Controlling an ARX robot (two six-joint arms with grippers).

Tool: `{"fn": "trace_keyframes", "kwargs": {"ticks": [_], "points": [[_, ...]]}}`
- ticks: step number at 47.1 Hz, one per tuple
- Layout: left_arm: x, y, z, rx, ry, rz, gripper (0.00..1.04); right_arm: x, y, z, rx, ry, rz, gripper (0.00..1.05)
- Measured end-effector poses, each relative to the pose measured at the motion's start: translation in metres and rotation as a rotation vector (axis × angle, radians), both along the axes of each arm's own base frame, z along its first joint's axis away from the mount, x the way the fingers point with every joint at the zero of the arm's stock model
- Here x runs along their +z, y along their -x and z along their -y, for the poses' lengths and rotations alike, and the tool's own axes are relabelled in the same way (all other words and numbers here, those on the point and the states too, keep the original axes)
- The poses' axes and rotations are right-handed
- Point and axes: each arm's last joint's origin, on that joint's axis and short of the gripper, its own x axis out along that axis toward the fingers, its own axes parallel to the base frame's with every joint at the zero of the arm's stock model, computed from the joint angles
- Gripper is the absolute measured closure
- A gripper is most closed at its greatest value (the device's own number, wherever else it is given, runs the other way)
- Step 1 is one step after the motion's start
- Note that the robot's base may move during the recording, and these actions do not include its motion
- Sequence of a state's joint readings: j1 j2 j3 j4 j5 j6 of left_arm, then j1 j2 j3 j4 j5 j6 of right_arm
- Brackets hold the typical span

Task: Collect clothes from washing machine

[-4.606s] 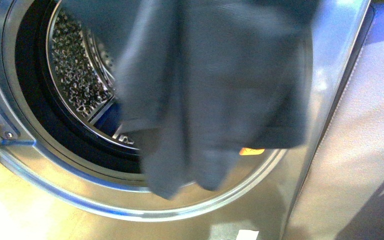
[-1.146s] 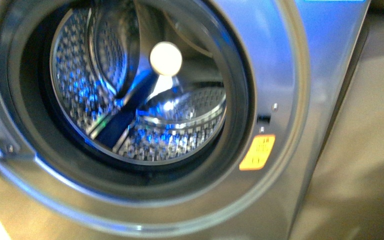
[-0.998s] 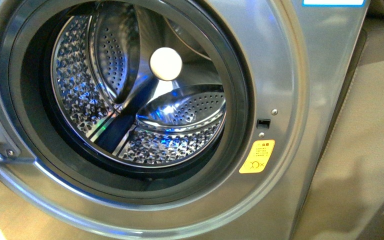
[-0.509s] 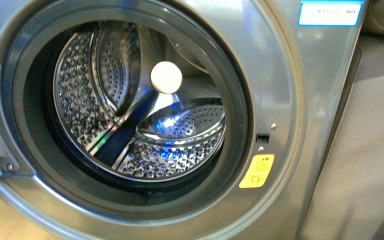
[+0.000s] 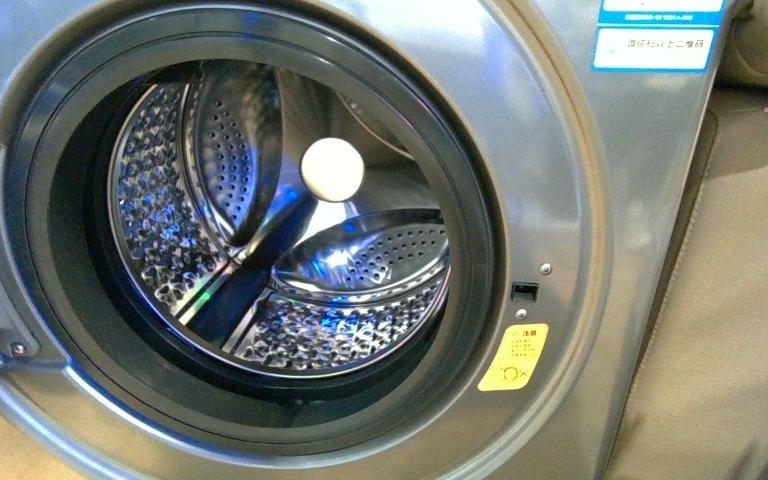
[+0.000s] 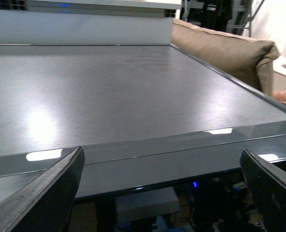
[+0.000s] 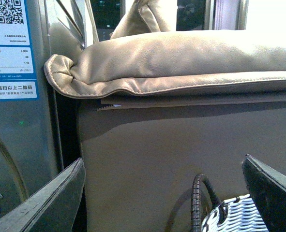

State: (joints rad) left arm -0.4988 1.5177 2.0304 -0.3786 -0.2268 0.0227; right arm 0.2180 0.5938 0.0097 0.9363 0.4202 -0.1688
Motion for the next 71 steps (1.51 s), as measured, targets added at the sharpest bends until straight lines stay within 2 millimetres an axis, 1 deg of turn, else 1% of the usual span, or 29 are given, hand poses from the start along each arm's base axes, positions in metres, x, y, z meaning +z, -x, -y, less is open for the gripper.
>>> {"fn": "trace_keyframes", "kwargs": {"ticks": [8,11,19,20,22,24,25,28,30,31,35,36,39,40,41,43,45,47,49,53,54,58,60,62,63,69,71], "points": [[0.001,0.004,-0.029,0.092,0.024,0.022,0.07,0.0,0.0,0.0,0.0,0.0,0.0,0.08],[0.002,0.006,-0.043,0.133,0.051,0.037,0.07,0.0,0.0,0.0,0.0,0.0,0.0,0.08],[-0.001,0.004,-0.063,0.206,0.078,0.043,0.07,0.0,0.0,0.0,0.0,0.0,0.0,0.08],[-0.002,0.004,-0.065,0.219,0.071,0.027,0.08,0.0,0.0,0.0,0.0,0.0,0.0,0.08],[-0.008,0.009,-0.069,0.246,0.042,-0.03,0.15,0.0,0.0,0.0,0.0,0.0,0.0,0.08],[-0.022,0.013,-0.074,0.255,0.021,-0.066,0.22,0.0,0.0,0.0,0.0,0.0,0.0,0.08],[-0.025,0.014,-0.075,0.257,0.018,-0.07,0.24,0.0,0.0,0.0,0.0,0.0,0.0,0.08],[-0.05,0.022,-0.081,0.255,0.011,-0.073,0.34,0.0,0.0,0.0,-0.001,0.0,0.0,0.08],[-0.068,0.03,-0.086,0.258,0.009,-0.067,0.42,0.0,0.0,0.0,0.0,0.0,0.0,0.08],[-0.082,0.035,-0.089,0.26,0.009,-0.063,0.47,0.0,0.0,0.0,0.0,0.0,0.0,0.08],[-0.121,0.05,-0.098,0.271,0.006,-0.059,0.61,0.0,0.0,0.0,0.001,0.0,0.0,0.08],[-0.131,0.053,-0.1,0.274,0.004,-0.065,0.65,0.0,0.0,0.001,0.012,-0.004,-0.008,0.09],[-0.154,0.061,-0.103,0.27,0.003,-0.064,0.74,0.003,-0.002,0.001,0.122,0.006,-0.094,0.17],[-0.164,0.063,-0.104,0.267,0.001,-0.068,0.77,0.003,-0.002,0.001,0.142,0.006,-0.113,0.19],[-0.168,0.064,-0.105,0.266,0.0,-0.07,0.79,0.003,-0.001,0.002,0.174,0.004,-0.148,0.23],[-0.187,0.067,-0.107,0.265,-0.005,-0.083,0.86,0.001,0.001,0.002,0.209,0.002,-0.2,0.28],[-0.204,0.07,-0.109,0.26,-0.01,-0.097,0.93,-0.005,0.004,0.004,0.228,-0.011,-0.271,0.36],[-0.227,0.076,-0.111,0.259,-0.013,-0.11,1.02,-0.011,0.006,0.008,0.26,-0.019,-0.316,0.45],[-0.24,0.079,-0.113,0.258,-0.018,-0.116,1.01,-0.015,0.007,0.013,0.244,-0.03,-0.333,0.54],[-0.262,0.085,-0.116,0.265,-0.022,-0.128,1.01,-0.016,0.009,0.016,0.222,-0.041,-0.326,0.68],[-0.267,0.086,-0.117,0.268,-0.022,-0.132,1.01,-0.016,0.009,0.016,0.222,-0.043,-0.324,0.7],[-0.283,0.091,-0.12,0.278,-0.024,-0.144,1.01,-0.016,0.011,0.016,0.227,-0.042,-0.312,0.84],[-0.291,0.094,-0.123,0.255,-0.026,-0.146,1.01,-0.017,0.012,0.016,0.229,-0.043,-0.312,0.91],[-0.301,0.099,-0.127,0.253,-0.025,-0.142,1.01,-0.019,0.013,0.016,0.228,-0.044,-0.316,1.01],[-0.305,0.101,-0.129,0.259,-0.024,-0.138,1.01,-0.021,0.014,0.016,0.227,-0.044,-0.318,1.03],[-0.32,0.109,-0.131,0.272,-0.022,-0.131,1.01,-0.024,0.016,0.016,0.227,-0.045,-0.318,1.02],[-0.326,0.112,-0.131,0.271,-0.022,-0.128,1.01,-0.028,0.017,0.016,0.228,-0.044,-0.309,1.02]]}}
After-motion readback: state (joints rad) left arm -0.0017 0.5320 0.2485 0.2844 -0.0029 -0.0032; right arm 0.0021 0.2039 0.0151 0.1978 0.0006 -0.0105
